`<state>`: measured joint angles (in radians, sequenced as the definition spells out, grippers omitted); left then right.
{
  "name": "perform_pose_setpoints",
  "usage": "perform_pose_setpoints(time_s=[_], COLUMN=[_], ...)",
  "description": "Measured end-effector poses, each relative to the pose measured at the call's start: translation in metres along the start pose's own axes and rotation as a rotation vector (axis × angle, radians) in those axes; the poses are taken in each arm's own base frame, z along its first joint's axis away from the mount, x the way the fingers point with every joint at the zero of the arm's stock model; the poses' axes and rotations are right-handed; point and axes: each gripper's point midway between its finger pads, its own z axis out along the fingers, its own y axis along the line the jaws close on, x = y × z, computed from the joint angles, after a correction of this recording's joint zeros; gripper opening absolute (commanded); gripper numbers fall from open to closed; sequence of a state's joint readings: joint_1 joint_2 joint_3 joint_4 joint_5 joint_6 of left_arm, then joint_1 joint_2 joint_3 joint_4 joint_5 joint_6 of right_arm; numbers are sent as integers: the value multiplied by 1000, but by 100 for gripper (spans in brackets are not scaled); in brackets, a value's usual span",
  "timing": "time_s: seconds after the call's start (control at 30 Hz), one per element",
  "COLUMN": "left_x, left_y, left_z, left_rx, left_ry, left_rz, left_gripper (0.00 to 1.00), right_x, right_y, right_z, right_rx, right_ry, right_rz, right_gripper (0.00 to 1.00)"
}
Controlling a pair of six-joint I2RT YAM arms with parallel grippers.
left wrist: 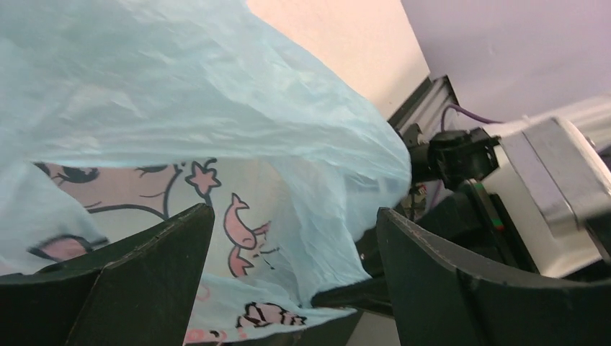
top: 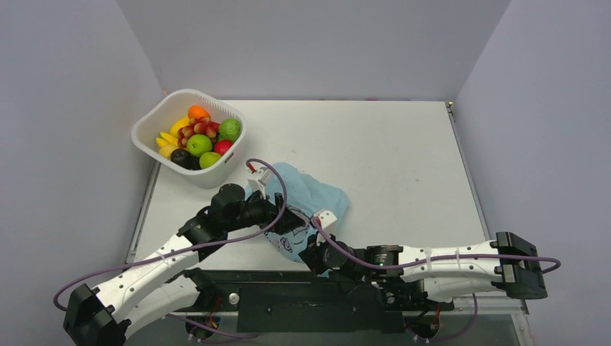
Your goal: Take the fake fruits out of the plastic bag
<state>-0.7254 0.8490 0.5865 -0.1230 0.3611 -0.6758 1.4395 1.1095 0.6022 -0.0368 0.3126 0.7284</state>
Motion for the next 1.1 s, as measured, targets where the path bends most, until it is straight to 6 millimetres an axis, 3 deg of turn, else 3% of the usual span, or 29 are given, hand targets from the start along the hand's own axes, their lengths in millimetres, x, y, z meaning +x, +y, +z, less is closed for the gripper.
perform_pose_setpoints(time_s=[0.1,0.13,0.27,0.4,0.53,0.73,0.87,0.97,1.1], left_x=[-1,0,6,13,27,40,38,38,40], left_y=[16,20,41,56,71,82,79,78,77], left_z=[12,14,23,25,25,20,16,14,12], left_rx=[-43,-53,-111,-155,-192,-218,-211,-209,-205], left_ry=[-37,-40,-54,-64,-48,-37,-52,-52,-43], left_rz=[-16,-21,-41,-53,-68,-76,-72,-71,-73], left_gripper=[80,80,79,78,77,77,77,78,78], right_x=[8,10,17,17,1,-48,-77,-82,-71], right_y=[-5,-7,-20,-33,-44,-52,-70,-82,-85], right_z=[0,-1,-6,-19,-37,-61,-61,-56,-43], right_rx=[13,21,60,92,118,185,276,341,371], right_ry=[15,19,23,11,-40,-149,-191,-167,-85], right_rz=[7,12,35,42,45,46,47,-4,-121], right_gripper=[10,20,39,51,60,68,68,68,68])
